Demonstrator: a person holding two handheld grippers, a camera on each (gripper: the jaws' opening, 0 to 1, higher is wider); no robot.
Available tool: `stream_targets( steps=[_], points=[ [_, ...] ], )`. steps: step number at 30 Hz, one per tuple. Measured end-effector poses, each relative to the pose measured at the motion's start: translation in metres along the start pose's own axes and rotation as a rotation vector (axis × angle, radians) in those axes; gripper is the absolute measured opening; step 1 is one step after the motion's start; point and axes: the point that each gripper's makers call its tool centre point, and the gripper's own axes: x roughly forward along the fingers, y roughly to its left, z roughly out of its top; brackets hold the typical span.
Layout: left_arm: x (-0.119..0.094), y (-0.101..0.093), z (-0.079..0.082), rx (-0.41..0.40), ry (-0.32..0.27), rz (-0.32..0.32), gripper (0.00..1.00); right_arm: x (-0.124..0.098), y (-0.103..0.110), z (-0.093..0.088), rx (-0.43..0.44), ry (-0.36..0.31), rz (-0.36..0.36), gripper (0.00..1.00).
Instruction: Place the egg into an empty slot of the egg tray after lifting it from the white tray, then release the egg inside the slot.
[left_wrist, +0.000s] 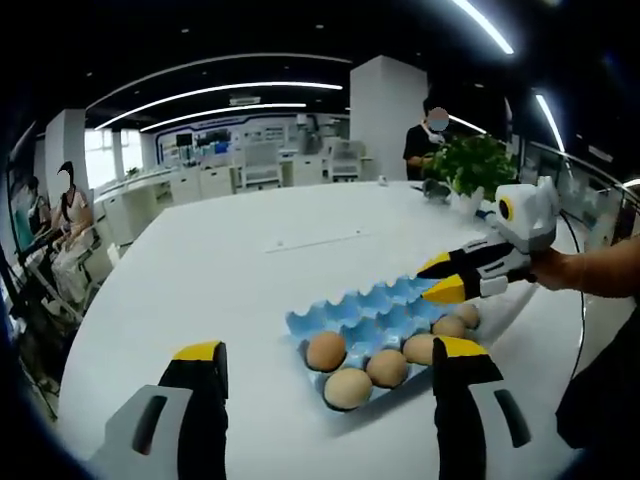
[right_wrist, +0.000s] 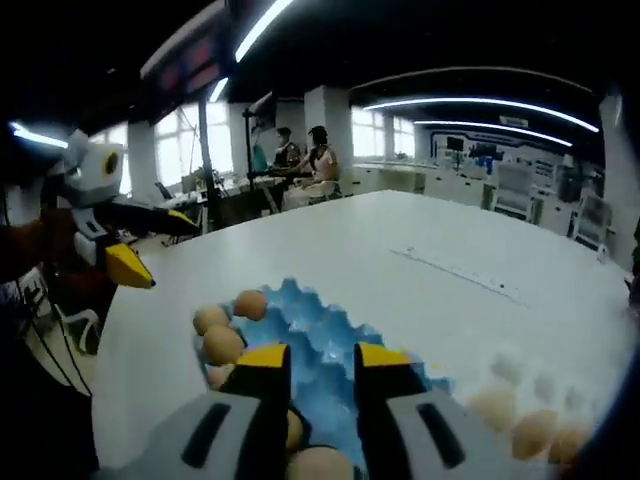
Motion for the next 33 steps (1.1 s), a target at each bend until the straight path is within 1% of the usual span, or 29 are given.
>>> stream_targets(
  steps=[1, 2, 4, 5, 7, 8, 10, 12, 14, 15, 16, 17, 19, 21, 22, 23, 24, 26, 27, 28, 29, 31, 32, 33],
  points=[
    [0.0, 0.0, 0.0, 0.0, -0.001, 0.0, 0.86, -0.007, -0.008, -0.002, -0.007, 0.001, -0.032, 0.24],
    [0.0, 0.001, 0.001, 0.001, -0.003, 0.001, 0.86, -0.017, -0.02, -0.007, -0.005, 0.006, -0.086, 0.24],
    [-0.001, 0.002, 0.001, 0.001, -0.005, 0.004, 0.86, -0.033, -0.037, -0.014, 0.032, 0.002, -0.148, 0.24],
    [-0.001, 0.003, 0.001, 0.001, -0.004, 0.005, 0.86, -0.043, -0.048, -0.018, 0.073, -0.002, -0.193, 0.24],
    [0.0, 0.004, 0.0, -0.001, -0.001, 0.006, 0.86, -0.055, -0.063, -0.024, 0.115, -0.007, -0.246, 0.25],
    [0.0, 0.004, -0.001, -0.001, 0.001, 0.004, 0.86, -0.063, -0.073, -0.03, 0.136, -0.001, -0.286, 0.25],
    [0.001, 0.003, -0.002, 0.001, 0.004, 0.002, 0.86, -0.072, -0.084, -0.041, 0.161, 0.02, -0.326, 0.25],
    [0.002, 0.002, -0.002, 0.001, 0.005, -0.001, 0.86, -0.076, -0.09, -0.051, 0.173, 0.038, -0.346, 0.24],
    [0.003, 0.001, -0.002, 0.002, 0.006, -0.003, 0.86, -0.078, -0.093, -0.054, 0.174, 0.047, -0.357, 0.24],
    [0.003, 0.001, -0.001, 0.003, 0.006, -0.003, 0.86, -0.08, -0.093, -0.051, 0.148, 0.036, -0.372, 0.24],
    [0.003, 0.001, -0.001, 0.003, 0.004, -0.003, 0.86, -0.082, -0.095, -0.053, 0.159, 0.049, -0.392, 0.24],
    [0.003, 0.002, 0.0, 0.003, 0.003, -0.003, 0.86, -0.083, -0.095, -0.052, 0.171, 0.046, -0.394, 0.24],
    [0.003, 0.003, 0.0, 0.002, 0.005, -0.001, 0.86, -0.085, -0.097, -0.049, 0.192, 0.025, -0.41, 0.24],
    [0.003, 0.003, -0.001, 0.003, 0.007, -0.001, 0.85, -0.087, -0.099, -0.053, 0.183, 0.047, -0.426, 0.24],
    [0.003, 0.004, -0.001, 0.003, 0.007, -0.001, 0.85, -0.087, -0.099, -0.056, 0.19, 0.051, -0.428, 0.24],
    [0.003, 0.004, -0.001, 0.003, 0.007, -0.002, 0.85, -0.086, -0.098, -0.061, 0.219, 0.068, -0.421, 0.24],
    [0.003, 0.004, -0.001, 0.003, 0.008, -0.002, 0.85, -0.086, -0.1, -0.061, 0.215, 0.063, -0.43, 0.25],
    [0.003, 0.004, 0.0, 0.006, 0.009, -0.002, 0.85, -0.085, -0.103, -0.066, 0.192, 0.101, -0.439, 0.24],
    [0.003, 0.003, 0.0, 0.006, 0.008, -0.004, 0.85, -0.085, -0.105, -0.065, 0.167, 0.101, -0.449, 0.22],
    [0.003, 0.003, 0.001, 0.006, 0.007, -0.004, 0.85, -0.082, -0.103, -0.064, 0.167, 0.096, -0.44, 0.22],
    [0.003, 0.003, 0.001, 0.006, 0.006, -0.004, 0.85, -0.082, -0.103, -0.064, 0.146, 0.107, -0.439, 0.23],
    [0.004, 0.003, 0.001, 0.006, 0.006, -0.005, 0.85, -0.082, -0.106, -0.069, 0.072, 0.148, -0.43, 0.24],
    [0.004, 0.003, 0.002, 0.006, 0.006, -0.006, 0.85, -0.083, -0.103, -0.07, 0.082, 0.163, -0.432, 0.24],
    [0.003, 0.003, 0.002, 0.006, 0.006, -0.005, 0.85, -0.083, -0.103, -0.07, 0.085, 0.164, -0.436, 0.25]
  ],
)
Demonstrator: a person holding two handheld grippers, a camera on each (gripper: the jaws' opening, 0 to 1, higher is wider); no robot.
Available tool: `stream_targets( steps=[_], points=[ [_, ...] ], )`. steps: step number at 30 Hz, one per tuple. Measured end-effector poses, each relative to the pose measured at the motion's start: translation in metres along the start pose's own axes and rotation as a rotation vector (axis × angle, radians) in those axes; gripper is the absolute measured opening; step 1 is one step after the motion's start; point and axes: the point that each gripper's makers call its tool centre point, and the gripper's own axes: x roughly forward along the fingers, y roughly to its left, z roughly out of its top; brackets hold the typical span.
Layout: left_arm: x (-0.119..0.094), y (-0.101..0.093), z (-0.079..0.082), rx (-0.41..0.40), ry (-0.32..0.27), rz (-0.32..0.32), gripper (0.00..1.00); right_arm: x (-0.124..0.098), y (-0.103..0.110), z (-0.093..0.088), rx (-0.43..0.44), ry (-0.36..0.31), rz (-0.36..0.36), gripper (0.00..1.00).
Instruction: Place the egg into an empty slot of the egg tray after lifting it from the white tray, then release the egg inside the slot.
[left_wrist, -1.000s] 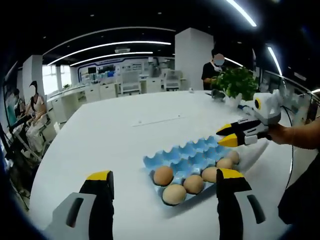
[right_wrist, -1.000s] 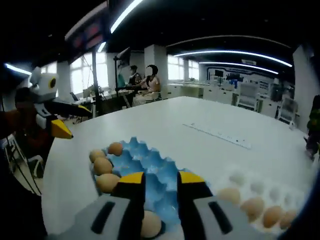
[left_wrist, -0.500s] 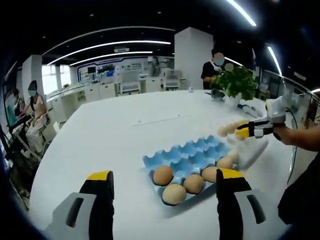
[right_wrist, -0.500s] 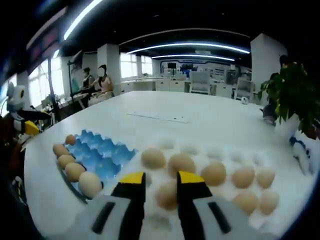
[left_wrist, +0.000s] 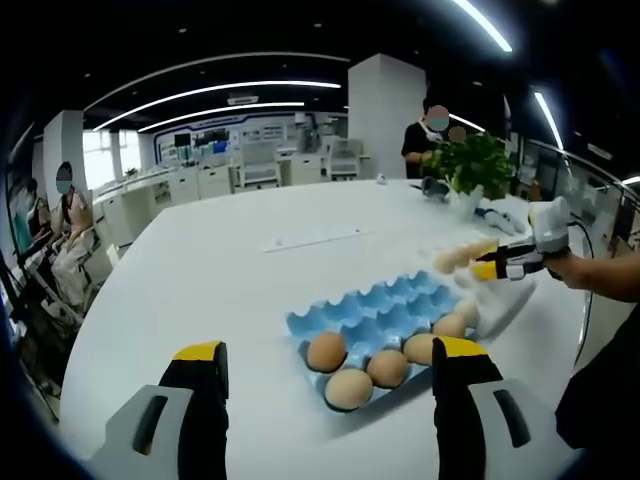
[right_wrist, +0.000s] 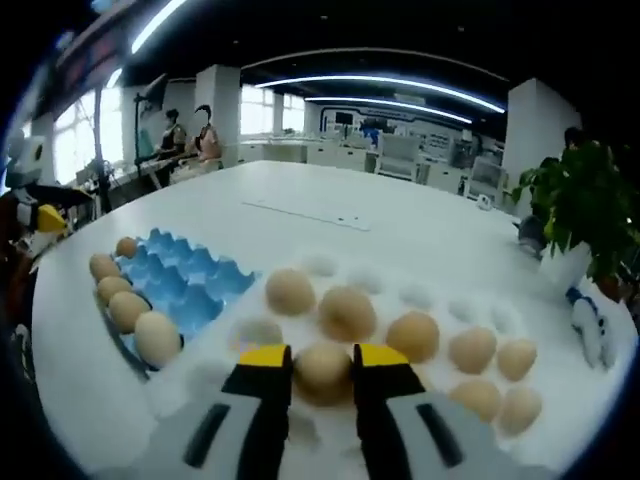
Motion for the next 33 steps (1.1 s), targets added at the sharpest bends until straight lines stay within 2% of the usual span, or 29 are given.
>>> stream_targets(
  steps=[1, 6, 10, 16, 19, 23, 24, 27, 33],
  points=[
    [0.0, 0.0, 0.0, -0.002, 0.0, 0.0, 0.85, -0.001, 0.0, -0.003, -0.075, 0.018, -0.002, 0.25],
    [0.0, 0.0, -0.001, 0.002, 0.006, -0.001, 0.85, -0.001, -0.001, -0.003, -0.061, 0.019, -0.007, 0.26],
    [-0.002, 0.0, 0.0, -0.003, 0.001, 0.003, 0.85, -0.006, -0.001, -0.007, -0.067, 0.067, -0.011, 0.26],
    [-0.001, 0.0, -0.001, -0.004, 0.007, -0.001, 0.84, -0.004, -0.001, -0.007, -0.034, 0.047, -0.011, 0.25],
    [-0.001, -0.002, 0.001, -0.001, 0.004, -0.003, 0.84, 0.001, 0.0, -0.005, -0.114, 0.052, -0.002, 0.26],
    [-0.002, 0.001, 0.002, -0.003, -0.001, 0.004, 0.84, -0.003, -0.002, -0.005, -0.086, 0.023, -0.001, 0.24],
    [-0.002, 0.002, 0.001, -0.003, -0.001, 0.008, 0.84, -0.005, -0.001, -0.004, -0.024, 0.014, 0.0, 0.24],
    [-0.004, 0.004, 0.001, -0.002, 0.0, 0.013, 0.84, -0.013, -0.004, 0.009, 0.038, -0.062, 0.005, 0.24],
    [-0.003, 0.006, 0.0, -0.006, 0.004, 0.018, 0.84, -0.019, -0.003, 0.014, 0.027, -0.06, 0.018, 0.24]
  ],
)
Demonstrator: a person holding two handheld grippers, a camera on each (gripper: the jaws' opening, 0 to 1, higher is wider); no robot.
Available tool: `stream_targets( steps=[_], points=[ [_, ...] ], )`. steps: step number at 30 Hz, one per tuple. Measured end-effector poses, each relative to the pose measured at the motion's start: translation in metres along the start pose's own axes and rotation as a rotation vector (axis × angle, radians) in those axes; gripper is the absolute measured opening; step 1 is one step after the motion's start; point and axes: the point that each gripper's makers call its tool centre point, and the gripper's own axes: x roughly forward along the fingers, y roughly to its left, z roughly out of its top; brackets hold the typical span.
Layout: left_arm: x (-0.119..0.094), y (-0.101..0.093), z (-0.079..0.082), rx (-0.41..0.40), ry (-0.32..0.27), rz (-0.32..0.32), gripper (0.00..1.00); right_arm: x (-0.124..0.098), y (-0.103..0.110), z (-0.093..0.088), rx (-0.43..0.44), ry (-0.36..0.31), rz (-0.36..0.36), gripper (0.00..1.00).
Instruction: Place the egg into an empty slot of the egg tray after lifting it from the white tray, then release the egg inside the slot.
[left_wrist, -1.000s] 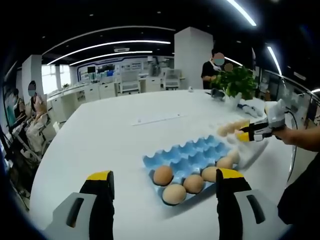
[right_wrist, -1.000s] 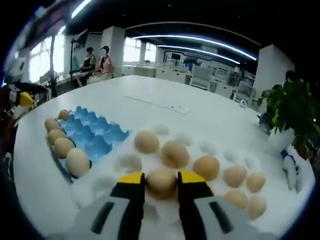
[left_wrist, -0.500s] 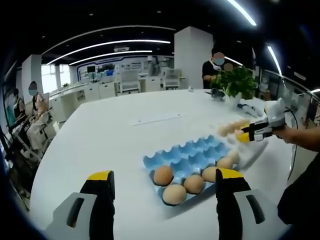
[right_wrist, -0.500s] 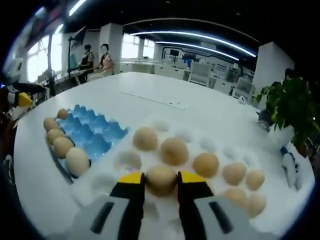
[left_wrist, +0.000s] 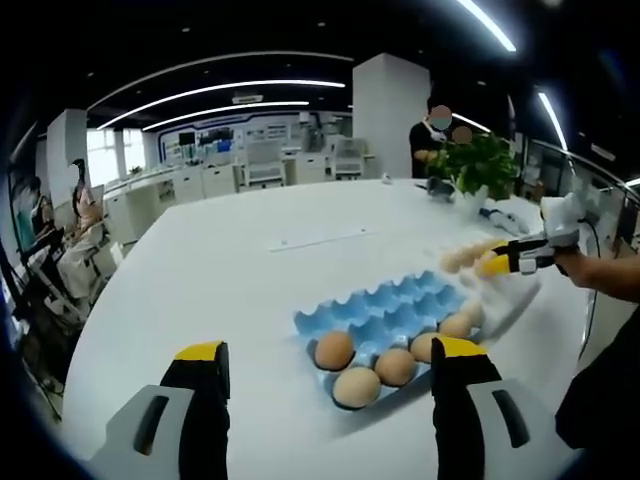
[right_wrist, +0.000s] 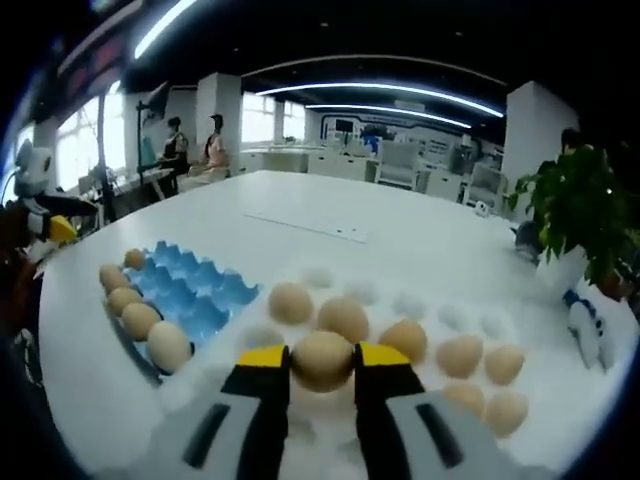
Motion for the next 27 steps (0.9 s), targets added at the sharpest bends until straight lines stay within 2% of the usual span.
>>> stream_targets(
  steps=[13, 27],
  points=[
    [0.003, -0.001, 0.001, 0.002, 0.001, -0.002, 0.84, 0.0, 0.026, 0.017, -0.066, -0.031, 0.057, 0.24],
    [0.002, -0.001, 0.0, -0.004, -0.001, -0.001, 0.84, 0.013, 0.059, 0.028, -0.072, -0.052, 0.154, 0.24]
  ],
)
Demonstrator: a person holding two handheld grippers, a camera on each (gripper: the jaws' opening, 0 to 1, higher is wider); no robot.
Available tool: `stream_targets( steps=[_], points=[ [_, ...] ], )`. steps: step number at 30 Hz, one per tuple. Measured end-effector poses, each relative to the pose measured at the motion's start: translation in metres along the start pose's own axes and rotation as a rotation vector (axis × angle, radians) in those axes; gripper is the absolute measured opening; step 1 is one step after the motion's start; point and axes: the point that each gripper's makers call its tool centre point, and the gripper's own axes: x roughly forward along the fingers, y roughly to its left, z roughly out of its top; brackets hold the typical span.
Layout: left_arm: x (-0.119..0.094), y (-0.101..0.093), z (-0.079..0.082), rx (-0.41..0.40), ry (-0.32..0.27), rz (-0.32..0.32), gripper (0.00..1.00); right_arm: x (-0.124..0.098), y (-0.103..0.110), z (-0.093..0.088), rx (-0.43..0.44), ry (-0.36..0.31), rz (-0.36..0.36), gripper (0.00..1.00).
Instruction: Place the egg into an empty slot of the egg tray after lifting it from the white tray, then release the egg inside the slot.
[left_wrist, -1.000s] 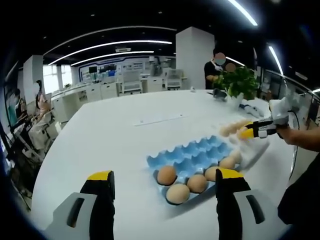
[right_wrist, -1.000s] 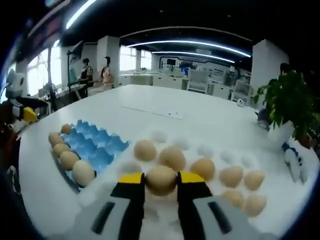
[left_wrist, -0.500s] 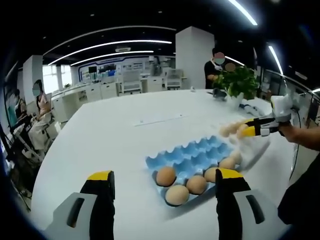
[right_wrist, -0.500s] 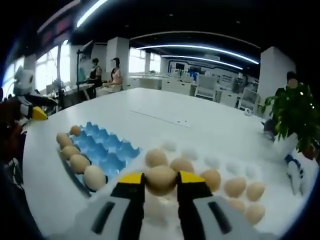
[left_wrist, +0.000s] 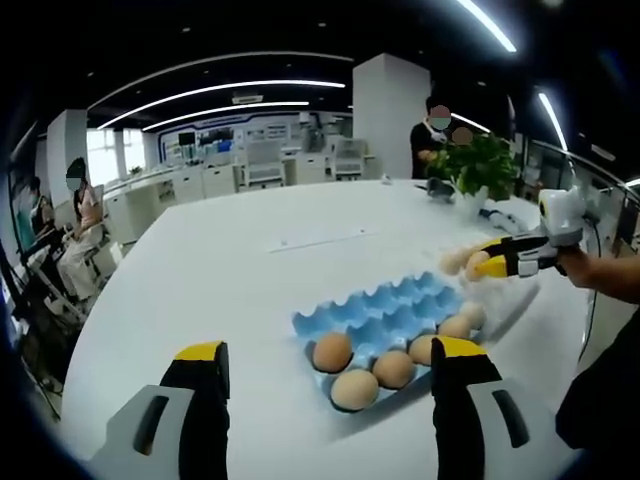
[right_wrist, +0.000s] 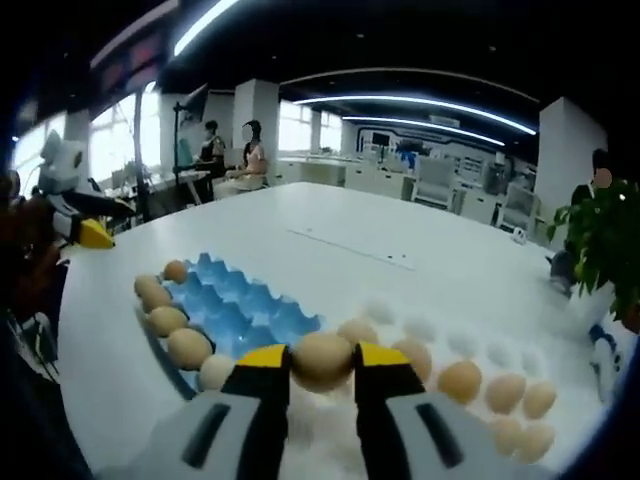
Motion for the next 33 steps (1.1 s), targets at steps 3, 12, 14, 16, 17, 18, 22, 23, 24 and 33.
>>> stream_targets(
  steps=[3, 12, 14, 16, 17, 18, 22, 23, 24, 33],
  points=[
    [0.0, -0.001, -0.001, 0.002, 0.001, -0.001, 0.84, 0.006, 0.012, 0.004, -0.015, -0.007, 0.026, 0.24],
    [0.0, -0.002, -0.002, 0.001, 0.002, -0.006, 0.84, 0.023, 0.038, 0.019, -0.03, -0.03, 0.101, 0.24],
    [0.0, -0.001, -0.002, 0.0, 0.002, -0.004, 0.84, 0.029, 0.046, 0.021, -0.032, -0.035, 0.123, 0.24],
    [0.001, -0.001, -0.001, -0.003, 0.0, -0.005, 0.84, 0.034, 0.055, 0.024, -0.049, -0.04, 0.14, 0.24],
    [0.001, -0.001, -0.001, -0.004, -0.002, -0.005, 0.84, 0.035, 0.057, 0.024, -0.052, -0.042, 0.148, 0.24],
    [0.0, -0.001, 0.0, -0.001, -0.002, -0.004, 0.84, 0.039, 0.064, 0.027, -0.054, -0.04, 0.164, 0.24],
    [0.0, -0.001, -0.001, -0.002, -0.001, -0.004, 0.84, 0.047, 0.079, 0.033, -0.071, -0.048, 0.201, 0.24],
    [0.0, -0.001, -0.001, -0.002, 0.001, -0.004, 0.84, 0.049, 0.084, 0.035, -0.078, -0.051, 0.214, 0.24],
    [0.0, -0.001, -0.001, -0.002, 0.002, -0.004, 0.84, 0.05, 0.087, 0.036, -0.08, -0.049, 0.221, 0.24],
    [0.0, 0.0, -0.001, -0.004, 0.0, -0.007, 0.84, 0.065, 0.112, 0.041, -0.108, -0.046, 0.289, 0.24]
  ],
)
